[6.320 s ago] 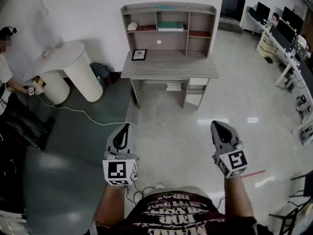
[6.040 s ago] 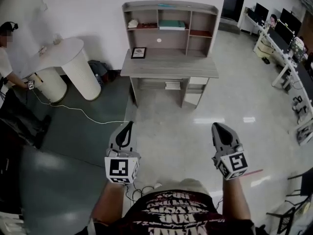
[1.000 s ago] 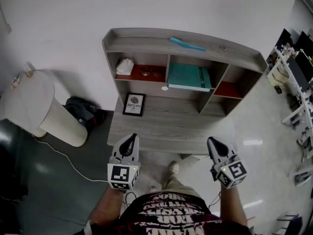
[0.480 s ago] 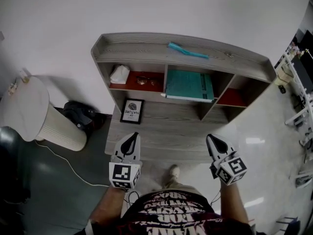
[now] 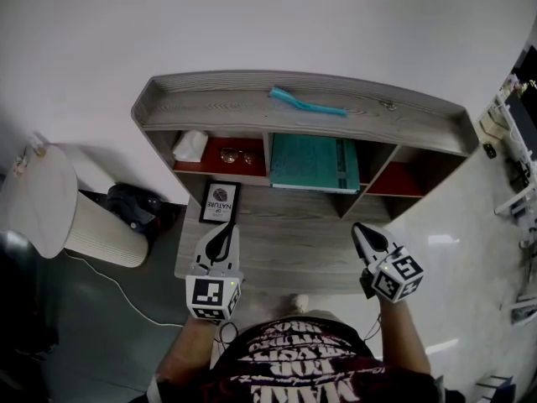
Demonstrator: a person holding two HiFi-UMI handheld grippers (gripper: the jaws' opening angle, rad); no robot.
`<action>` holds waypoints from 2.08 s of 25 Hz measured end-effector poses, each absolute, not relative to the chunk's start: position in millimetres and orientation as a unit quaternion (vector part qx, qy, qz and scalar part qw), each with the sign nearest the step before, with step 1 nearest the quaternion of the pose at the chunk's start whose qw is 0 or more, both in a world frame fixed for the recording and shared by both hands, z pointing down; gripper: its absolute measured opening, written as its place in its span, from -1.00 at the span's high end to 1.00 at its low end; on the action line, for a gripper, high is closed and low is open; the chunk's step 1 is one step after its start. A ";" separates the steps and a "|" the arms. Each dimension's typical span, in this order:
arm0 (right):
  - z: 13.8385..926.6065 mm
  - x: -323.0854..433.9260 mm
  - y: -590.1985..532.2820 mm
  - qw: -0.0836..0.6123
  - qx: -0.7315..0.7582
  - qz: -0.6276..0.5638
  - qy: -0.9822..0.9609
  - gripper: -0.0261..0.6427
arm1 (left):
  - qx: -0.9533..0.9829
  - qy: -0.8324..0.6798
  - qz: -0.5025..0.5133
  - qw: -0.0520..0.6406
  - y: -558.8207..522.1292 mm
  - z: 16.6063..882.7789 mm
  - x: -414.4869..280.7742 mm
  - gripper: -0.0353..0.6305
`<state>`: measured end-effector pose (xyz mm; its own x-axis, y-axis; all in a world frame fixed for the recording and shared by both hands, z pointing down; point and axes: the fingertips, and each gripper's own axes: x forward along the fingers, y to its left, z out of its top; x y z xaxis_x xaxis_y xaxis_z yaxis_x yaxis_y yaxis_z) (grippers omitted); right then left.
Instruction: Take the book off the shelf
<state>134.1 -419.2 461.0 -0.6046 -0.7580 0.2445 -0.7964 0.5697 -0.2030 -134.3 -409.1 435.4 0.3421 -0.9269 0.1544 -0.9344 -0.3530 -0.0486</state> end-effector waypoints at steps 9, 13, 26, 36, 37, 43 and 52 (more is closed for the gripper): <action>503.9 155.9 -484.8 0.067 0.402 0.237 -0.882 0.53 | 0.815 -0.572 0.087 0.025 -462.0 438.8 -99.0 0.88; 519.9 159.5 -507.4 0.044 0.386 0.300 -0.871 0.19 | 0.810 -0.577 0.094 0.030 -476.7 446.7 -91.6 0.88; 542.6 157.7 -556.8 -0.053 0.346 0.501 -0.791 -0.27 | 0.794 -0.596 0.106 0.047 -492.0 461.6 -87.8 0.88; 551.7 161.2 -560.8 -0.109 0.338 0.546 -0.759 0.23 | 0.794 -0.596 0.110 0.046 -474.4 463.2 -89.9 0.88; 551.3 160.9 -556.2 -0.119 0.335 0.548 -0.757 0.23 | 0.794 -0.596 0.110 0.047 -471.7 463.7 -91.1 0.88; 549.9 165.5 -521.0 -0.184 0.323 0.565 -0.736 0.29 | 0.797 -0.591 0.117 0.052 -452.7 468.9 -101.6 0.88; 553.3 166.9 -457.0 -0.227 0.324 0.571 -0.719 0.33 | 0.809 -0.570 0.135 0.051 -413.5 474.6 -113.4 0.88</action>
<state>166.9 -457.0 553.3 -0.6865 -0.7258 0.0440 -0.2075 0.1375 -0.9685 -113.4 -413.5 474.6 0.3133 -0.9084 0.2770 -0.9359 -0.3447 -0.0720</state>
